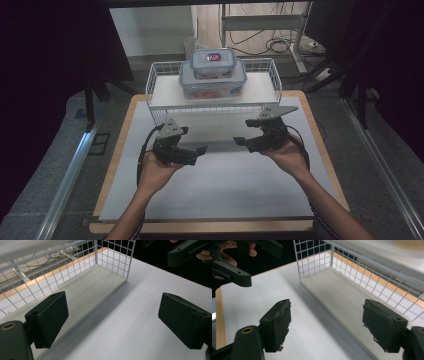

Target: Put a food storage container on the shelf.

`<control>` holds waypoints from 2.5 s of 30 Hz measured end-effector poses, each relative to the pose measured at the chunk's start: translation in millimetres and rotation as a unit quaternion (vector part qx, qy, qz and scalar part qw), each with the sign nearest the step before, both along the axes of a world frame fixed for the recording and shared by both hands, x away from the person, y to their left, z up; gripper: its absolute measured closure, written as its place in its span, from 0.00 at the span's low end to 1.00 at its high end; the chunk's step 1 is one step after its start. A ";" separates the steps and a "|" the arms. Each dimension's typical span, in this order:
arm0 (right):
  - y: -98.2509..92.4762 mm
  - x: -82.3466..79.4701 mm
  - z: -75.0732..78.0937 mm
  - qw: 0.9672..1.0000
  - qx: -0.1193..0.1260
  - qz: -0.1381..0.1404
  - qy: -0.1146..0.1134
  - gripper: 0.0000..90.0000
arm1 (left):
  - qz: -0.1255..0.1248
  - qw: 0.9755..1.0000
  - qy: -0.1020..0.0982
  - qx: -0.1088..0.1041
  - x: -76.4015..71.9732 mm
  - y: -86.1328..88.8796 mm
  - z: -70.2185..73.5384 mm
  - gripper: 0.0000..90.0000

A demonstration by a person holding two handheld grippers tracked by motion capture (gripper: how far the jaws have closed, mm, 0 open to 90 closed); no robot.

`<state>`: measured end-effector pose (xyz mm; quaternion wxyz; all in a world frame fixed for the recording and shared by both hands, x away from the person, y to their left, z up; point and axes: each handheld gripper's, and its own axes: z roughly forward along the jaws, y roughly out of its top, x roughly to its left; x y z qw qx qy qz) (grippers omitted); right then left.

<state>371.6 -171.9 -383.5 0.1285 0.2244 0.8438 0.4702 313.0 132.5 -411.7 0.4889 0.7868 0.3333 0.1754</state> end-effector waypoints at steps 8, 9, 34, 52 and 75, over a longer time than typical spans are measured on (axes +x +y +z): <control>-9.5 -11.5 -16.9 1.000 -0.007 -0.008 0.007 0.16 | 0.001 1.000 0.009 0.009 -12.7 -1.3 -15.1 0.06; -11.2 -13.2 -19.1 1.000 -0.008 -0.009 0.007 0.15 | 0.004 1.000 0.009 0.010 -14.6 -0.8 -17.0 0.04; -54.2 -54.5 -63.8 0.999 -0.015 -0.021 0.022 0.02 | 0.019 0.999 0.033 -0.002 -60.1 23.0 -63.8 0.02; -83.8 -67.5 -99.7 0.997 -0.049 -0.055 0.028 0.02 | 0.065 0.995 0.051 0.048 -82.0 39.2 -100.5 0.02; -92.1 -55.1 -128.9 0.994 -0.065 -0.060 0.068 0.02 | 0.079 0.988 0.078 0.109 -73.5 36.4 -120.7 0.02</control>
